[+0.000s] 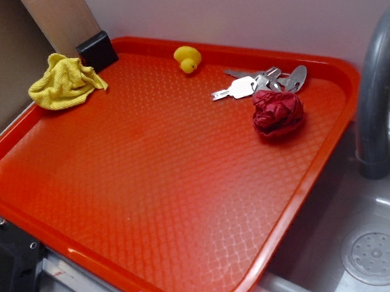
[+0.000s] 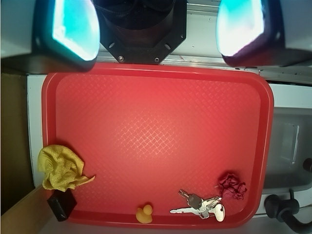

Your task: Grab the yellow cloth.

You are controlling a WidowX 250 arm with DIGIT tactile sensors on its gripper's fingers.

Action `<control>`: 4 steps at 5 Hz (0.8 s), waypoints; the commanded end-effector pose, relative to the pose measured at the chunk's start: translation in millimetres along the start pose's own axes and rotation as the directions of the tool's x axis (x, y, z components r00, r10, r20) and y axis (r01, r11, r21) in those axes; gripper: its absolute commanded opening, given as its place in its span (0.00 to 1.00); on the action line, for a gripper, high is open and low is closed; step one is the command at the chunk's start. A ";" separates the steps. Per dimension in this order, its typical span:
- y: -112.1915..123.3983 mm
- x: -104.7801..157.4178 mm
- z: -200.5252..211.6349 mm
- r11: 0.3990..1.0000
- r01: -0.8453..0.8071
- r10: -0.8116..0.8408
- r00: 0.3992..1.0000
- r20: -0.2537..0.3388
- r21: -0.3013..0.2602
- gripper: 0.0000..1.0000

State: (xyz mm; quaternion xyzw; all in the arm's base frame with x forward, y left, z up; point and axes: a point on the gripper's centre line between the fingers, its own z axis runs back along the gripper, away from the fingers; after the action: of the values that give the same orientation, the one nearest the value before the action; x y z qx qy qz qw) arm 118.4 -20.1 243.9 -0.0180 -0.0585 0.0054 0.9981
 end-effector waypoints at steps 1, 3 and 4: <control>0.0 0.0 0.0 1.000 0.000 0.000 1.000 0.000 0.000 1.00; 80.3 8.6 -61.5 0.986 -0.125 0.125 0.992 0.005 0.107 1.00; 128.7 13.0 -89.1 0.973 -0.207 0.205 0.978 0.035 0.098 1.00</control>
State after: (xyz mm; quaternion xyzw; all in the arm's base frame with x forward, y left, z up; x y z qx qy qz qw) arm 144.6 101.5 144.1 0.0158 -0.0567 0.1034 0.9929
